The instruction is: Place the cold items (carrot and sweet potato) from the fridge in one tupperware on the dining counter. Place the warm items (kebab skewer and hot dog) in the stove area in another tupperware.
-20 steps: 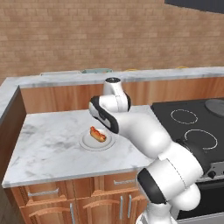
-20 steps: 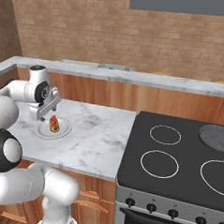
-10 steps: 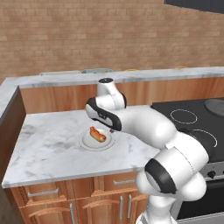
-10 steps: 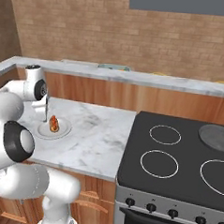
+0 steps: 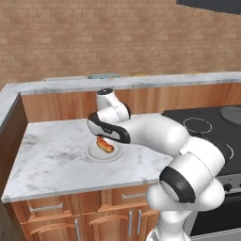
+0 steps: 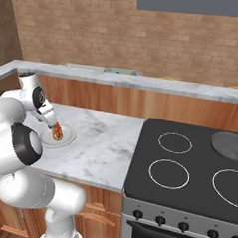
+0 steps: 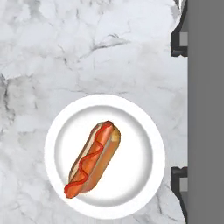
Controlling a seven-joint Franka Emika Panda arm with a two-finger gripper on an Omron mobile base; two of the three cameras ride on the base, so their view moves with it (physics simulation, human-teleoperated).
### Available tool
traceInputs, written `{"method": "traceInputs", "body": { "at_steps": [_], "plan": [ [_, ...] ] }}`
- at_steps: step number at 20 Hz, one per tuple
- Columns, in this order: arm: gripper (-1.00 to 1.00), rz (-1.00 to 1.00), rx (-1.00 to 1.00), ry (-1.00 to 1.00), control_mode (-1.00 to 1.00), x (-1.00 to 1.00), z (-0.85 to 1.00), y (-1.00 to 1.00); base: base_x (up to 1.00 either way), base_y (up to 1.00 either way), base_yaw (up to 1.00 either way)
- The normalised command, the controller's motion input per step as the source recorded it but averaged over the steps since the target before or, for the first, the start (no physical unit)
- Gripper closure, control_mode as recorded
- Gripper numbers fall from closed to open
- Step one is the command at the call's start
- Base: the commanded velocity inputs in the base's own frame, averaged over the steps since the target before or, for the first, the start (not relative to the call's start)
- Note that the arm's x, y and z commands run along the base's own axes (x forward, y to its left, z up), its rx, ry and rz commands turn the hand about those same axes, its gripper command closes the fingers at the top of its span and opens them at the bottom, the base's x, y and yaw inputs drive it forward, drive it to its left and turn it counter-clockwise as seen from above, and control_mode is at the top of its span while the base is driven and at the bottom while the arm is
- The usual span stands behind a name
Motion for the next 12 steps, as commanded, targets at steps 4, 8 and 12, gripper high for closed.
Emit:
{"method": "traceInputs", "body": {
  "at_steps": [4,8,12],
  "plan": [
    [-1.0,0.58,-0.05,-0.05,-1.0,0.0,-0.19,-0.02,0.0,0.0,0.0],
    [-1.0,0.5,-0.06,-0.02,-1.0,0.05,-0.3,0.0,0.0,0.0,0.0],
    [-1.0,0.35,-0.03,-0.01,-1.0,0.21,-0.23,-0.08,0.0,0.0,0.0]
  ]
}}
